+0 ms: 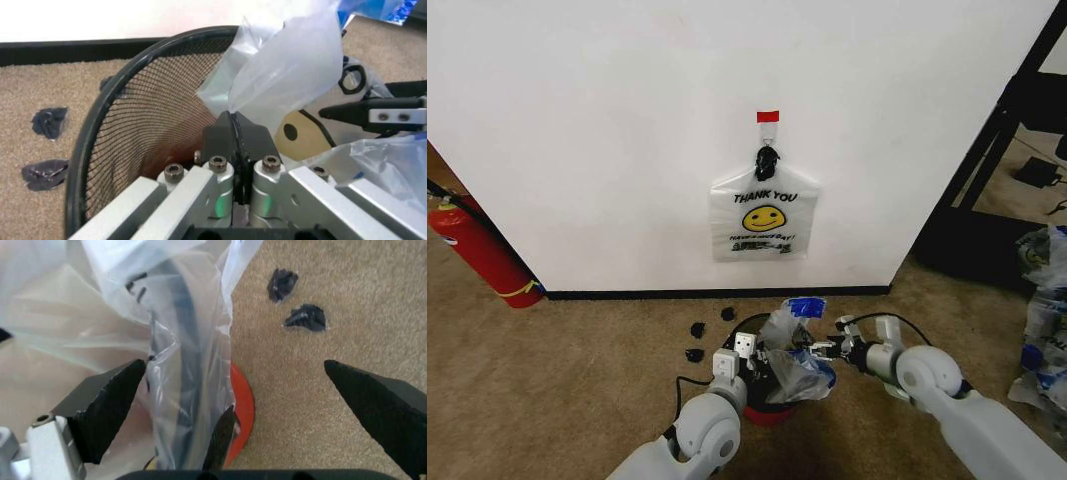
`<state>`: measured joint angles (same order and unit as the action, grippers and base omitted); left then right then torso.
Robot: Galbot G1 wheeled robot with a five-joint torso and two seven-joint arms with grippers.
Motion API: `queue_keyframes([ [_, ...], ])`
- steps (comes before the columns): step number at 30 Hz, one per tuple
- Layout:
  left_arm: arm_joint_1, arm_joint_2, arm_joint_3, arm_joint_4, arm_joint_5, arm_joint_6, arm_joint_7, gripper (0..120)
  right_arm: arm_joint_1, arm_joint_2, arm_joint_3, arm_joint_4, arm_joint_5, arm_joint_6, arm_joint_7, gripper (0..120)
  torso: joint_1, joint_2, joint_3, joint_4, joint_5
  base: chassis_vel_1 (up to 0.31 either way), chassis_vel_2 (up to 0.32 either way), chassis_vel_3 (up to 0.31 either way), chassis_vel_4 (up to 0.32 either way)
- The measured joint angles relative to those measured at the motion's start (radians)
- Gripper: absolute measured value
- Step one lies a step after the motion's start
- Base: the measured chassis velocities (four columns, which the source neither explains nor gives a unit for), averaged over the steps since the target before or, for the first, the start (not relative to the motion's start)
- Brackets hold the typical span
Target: Pick up the garbage bag from the wall and place it over the trash bin.
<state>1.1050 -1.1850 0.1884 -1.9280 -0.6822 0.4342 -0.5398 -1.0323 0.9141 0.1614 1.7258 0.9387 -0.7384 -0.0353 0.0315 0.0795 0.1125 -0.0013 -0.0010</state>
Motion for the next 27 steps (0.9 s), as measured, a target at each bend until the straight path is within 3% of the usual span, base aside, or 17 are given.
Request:
queue_keyframes([
  [15, -0.001, 0.001, 0.001, 0.0, 0.0, -0.009, 0.002, 0, -0.014, 0.021, 0.006, -0.023, 0.008, -0.001, 0.025, 96, 0.0, 0.0, 0.0, -0.0003, 0.0, 0.0, 0.0, 0.0, 0.0],
  [27, 0.007, 0.002, -0.003, -0.002, 0.0, -0.013, 0.002, 0, -0.033, 0.029, 0.003, -0.017, -0.007, 0.005, 0.032, 51, 0.0, 0.0, 0.0, -0.0003, -0.0004, 0.0, 0.0, 0.0, 0.0],
])
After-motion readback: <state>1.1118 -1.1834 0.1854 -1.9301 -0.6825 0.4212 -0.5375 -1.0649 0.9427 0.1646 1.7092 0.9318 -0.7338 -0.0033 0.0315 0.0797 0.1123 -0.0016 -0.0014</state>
